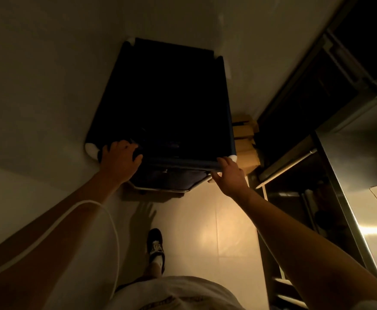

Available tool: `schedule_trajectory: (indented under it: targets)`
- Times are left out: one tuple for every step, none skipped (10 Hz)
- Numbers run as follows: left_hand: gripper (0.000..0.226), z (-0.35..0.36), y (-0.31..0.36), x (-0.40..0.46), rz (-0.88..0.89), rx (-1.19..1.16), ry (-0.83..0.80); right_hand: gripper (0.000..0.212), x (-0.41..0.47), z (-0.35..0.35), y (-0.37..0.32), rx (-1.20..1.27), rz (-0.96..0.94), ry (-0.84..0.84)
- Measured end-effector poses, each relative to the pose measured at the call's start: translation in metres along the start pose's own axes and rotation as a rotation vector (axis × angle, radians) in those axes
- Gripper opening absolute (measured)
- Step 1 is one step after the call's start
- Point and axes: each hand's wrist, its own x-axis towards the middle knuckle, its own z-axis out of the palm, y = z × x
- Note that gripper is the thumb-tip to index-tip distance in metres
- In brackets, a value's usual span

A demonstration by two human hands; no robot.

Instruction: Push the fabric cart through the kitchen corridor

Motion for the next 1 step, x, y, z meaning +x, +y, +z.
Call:
schedule_trajectory:
  targets:
    - [0.053, -0.0180, 0.0131, -0.0323, 0.006, 0.002, 0.060, 0.063, -0.0293, -0.0112, 0.0053, 0.046, -0.003, 0.070]
